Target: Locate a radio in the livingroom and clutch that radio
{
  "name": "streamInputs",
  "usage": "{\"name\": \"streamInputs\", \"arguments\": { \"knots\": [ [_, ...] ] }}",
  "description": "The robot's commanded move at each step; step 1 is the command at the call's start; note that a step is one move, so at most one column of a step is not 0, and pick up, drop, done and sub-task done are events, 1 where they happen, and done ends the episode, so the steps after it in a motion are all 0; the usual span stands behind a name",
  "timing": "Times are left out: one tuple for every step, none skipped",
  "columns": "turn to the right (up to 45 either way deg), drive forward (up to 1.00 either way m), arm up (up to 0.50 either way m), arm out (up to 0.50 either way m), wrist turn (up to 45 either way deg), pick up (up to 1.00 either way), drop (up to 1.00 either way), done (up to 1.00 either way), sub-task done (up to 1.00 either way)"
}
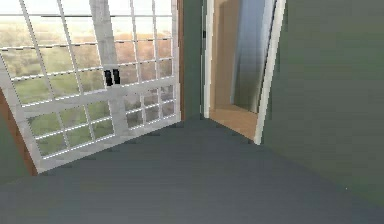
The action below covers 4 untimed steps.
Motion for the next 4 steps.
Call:
{"name": "streamInputs", "arguments": {
  "knots": [
    [0.0, 0.0, 0.0, 0.0, 45.0, 0.0, 0.0, 0.0, 0.0],
    [0.0, 0.0, 0.0, 0.0, 45.0, 0.0, 0.0, 0.0, 0.0],
    [0.0, 0.0, 0.0, 0.0, 33.0, 0.0, 0.0, 0.0, 0.0],
    [0.0, 0.0, -0.26, 0.0, 0.0, 0.0, 0.0, 0.0, 0.0]
  ]
}}
